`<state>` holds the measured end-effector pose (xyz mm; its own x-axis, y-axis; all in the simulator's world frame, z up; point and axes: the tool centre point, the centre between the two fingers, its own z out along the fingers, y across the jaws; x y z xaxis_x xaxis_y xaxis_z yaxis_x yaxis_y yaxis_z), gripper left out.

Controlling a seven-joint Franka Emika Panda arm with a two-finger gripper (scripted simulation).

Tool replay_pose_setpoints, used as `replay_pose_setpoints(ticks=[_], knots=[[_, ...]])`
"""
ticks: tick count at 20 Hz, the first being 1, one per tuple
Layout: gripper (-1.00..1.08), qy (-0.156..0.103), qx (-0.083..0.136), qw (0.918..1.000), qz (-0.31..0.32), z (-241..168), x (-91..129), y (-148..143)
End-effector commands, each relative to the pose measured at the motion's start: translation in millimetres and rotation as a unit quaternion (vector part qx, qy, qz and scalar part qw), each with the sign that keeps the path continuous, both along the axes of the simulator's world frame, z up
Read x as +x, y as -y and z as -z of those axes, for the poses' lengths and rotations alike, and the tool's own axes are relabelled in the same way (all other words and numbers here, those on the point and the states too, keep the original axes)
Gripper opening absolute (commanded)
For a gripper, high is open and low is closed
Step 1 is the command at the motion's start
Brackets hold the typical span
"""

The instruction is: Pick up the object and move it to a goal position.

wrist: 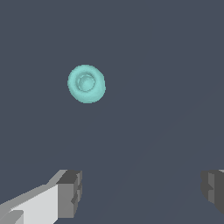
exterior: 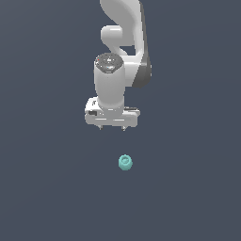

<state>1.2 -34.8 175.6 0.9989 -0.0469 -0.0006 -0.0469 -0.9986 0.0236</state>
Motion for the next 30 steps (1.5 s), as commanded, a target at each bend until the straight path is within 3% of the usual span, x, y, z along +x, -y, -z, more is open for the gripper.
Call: replay_pose_setpoints(ticks=[1,18,30], knots=[[1.0,0.0,0.0,1.0,0.0,0,0,0],[1.0,0.008,-0.011,0.9998,-0.016,-7,13,-1],[1.0,0.004,-0.004,0.9991,-0.041,30,56,-24]])
